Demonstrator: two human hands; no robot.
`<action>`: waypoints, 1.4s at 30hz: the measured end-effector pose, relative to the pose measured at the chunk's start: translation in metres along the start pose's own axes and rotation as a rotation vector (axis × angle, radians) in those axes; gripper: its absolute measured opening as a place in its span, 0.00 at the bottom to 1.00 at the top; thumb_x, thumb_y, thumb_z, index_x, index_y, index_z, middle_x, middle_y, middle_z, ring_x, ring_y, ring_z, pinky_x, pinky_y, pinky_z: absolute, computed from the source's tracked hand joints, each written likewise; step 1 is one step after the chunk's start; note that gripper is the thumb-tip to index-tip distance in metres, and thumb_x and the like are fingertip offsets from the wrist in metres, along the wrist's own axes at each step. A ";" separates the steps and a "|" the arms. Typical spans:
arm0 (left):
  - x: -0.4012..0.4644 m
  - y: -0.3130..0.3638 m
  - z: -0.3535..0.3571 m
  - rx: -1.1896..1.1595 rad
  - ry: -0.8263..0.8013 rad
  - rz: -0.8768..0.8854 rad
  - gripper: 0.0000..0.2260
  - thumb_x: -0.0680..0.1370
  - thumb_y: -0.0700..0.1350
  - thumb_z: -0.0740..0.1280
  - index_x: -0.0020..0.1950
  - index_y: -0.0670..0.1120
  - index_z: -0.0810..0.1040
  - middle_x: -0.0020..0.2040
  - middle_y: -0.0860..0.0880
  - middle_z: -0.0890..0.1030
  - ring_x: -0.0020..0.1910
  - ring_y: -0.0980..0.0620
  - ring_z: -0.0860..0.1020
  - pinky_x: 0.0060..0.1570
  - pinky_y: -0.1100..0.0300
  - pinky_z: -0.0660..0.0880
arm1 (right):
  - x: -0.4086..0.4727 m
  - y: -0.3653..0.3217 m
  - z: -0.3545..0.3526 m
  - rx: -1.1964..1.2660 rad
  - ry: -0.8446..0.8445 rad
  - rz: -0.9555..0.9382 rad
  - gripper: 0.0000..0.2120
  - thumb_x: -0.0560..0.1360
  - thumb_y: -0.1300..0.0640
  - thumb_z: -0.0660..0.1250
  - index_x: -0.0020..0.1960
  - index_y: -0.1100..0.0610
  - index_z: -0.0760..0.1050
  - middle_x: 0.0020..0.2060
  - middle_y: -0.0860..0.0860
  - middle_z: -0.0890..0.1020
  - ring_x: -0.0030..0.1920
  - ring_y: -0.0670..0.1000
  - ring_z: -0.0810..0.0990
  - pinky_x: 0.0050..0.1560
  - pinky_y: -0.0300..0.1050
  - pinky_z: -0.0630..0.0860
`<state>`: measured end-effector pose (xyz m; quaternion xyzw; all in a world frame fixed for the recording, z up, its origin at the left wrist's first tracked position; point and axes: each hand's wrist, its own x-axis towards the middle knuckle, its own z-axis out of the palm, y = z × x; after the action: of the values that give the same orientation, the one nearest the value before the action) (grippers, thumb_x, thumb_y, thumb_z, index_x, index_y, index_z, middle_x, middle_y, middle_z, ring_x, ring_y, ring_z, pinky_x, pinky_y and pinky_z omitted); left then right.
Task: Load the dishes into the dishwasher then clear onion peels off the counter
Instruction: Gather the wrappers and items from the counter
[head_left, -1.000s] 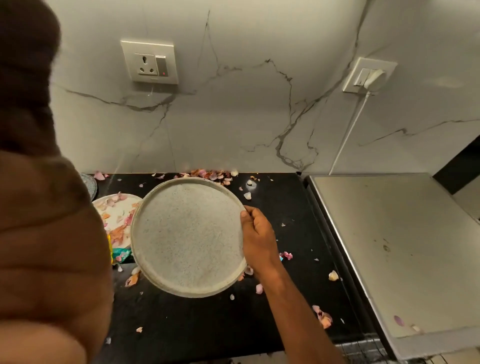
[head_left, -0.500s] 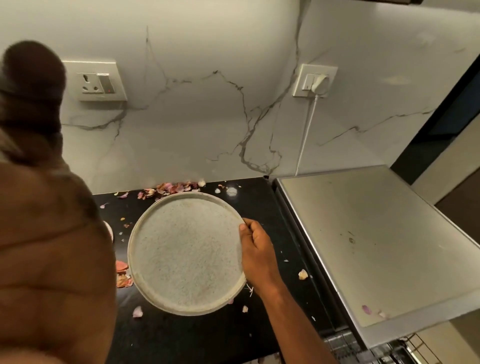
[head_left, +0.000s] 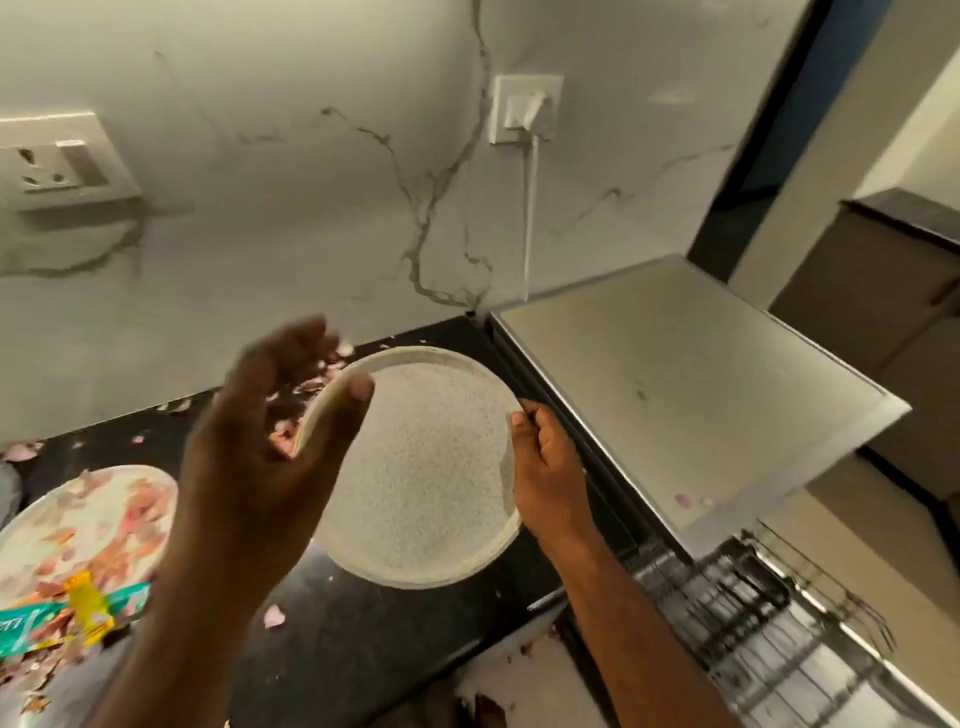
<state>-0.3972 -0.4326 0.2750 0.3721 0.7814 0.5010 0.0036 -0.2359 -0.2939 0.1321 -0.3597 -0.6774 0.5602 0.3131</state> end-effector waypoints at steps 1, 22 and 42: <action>-0.023 -0.015 0.005 0.047 -0.057 -0.112 0.28 0.75 0.59 0.68 0.74 0.53 0.71 0.68 0.52 0.78 0.59 0.53 0.79 0.43 0.64 0.75 | -0.007 0.002 -0.007 -0.008 0.024 0.009 0.09 0.86 0.46 0.58 0.63 0.43 0.75 0.52 0.39 0.81 0.51 0.35 0.79 0.52 0.35 0.77; -0.152 0.014 0.160 0.030 -0.607 0.105 0.08 0.82 0.44 0.69 0.56 0.57 0.81 0.45 0.61 0.82 0.45 0.61 0.81 0.41 0.68 0.74 | -0.145 0.082 -0.201 0.064 0.486 0.248 0.12 0.85 0.58 0.63 0.65 0.48 0.79 0.55 0.44 0.84 0.57 0.46 0.83 0.58 0.46 0.82; -0.282 0.085 0.401 0.262 -0.979 0.283 0.18 0.77 0.36 0.69 0.58 0.56 0.87 0.53 0.58 0.87 0.52 0.56 0.84 0.52 0.58 0.80 | -0.218 0.210 -0.407 -0.234 0.191 0.428 0.23 0.76 0.67 0.70 0.47 0.36 0.83 0.44 0.33 0.85 0.47 0.37 0.82 0.46 0.29 0.75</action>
<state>0.0073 -0.2657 0.0387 0.6618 0.6865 0.1621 0.2539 0.2481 -0.2358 -0.0077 -0.5799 -0.6135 0.4948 0.2063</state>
